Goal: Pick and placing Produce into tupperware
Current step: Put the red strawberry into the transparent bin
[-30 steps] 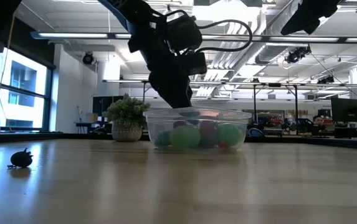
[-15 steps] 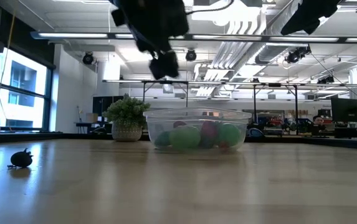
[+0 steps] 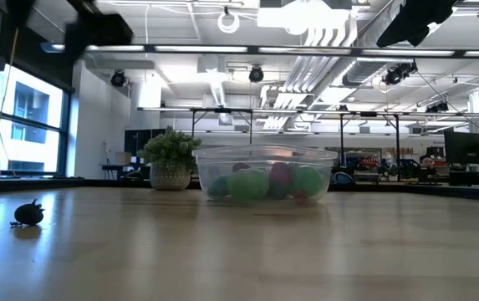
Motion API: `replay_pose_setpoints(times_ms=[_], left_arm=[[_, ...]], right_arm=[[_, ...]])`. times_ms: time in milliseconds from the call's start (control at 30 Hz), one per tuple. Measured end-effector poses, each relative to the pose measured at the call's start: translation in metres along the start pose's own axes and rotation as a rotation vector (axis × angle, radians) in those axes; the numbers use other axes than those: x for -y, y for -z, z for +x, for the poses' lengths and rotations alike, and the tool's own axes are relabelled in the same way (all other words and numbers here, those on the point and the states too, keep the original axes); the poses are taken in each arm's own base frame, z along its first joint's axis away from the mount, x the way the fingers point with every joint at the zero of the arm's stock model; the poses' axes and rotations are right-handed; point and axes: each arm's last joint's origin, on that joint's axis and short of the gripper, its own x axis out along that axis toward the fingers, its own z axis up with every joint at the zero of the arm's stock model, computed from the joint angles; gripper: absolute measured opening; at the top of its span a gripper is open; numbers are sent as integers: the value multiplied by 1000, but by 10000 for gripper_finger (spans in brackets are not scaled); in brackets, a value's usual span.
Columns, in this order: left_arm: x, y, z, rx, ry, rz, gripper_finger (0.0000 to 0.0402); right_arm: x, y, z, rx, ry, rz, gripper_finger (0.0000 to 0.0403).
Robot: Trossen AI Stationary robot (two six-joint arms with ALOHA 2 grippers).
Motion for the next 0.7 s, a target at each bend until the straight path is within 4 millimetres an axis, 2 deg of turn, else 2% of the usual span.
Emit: replay_pose_setpoints(times_ms=[267, 367, 533, 700], left_arm=[[77, 57, -28, 245, -200, -13, 276], [105, 79, -28, 353, -247, 89, 276], [145, 98, -1, 476, -266, 338, 276], [155, 97, 44, 445, -295, 520, 276]], right_arm=[[0, 0, 0, 1, 0, 0, 25], [0, 0, 0, 1, 0, 0, 25], [0, 0, 0, 0, 0, 0, 25], [0, 0, 0, 0, 0, 0, 25]])
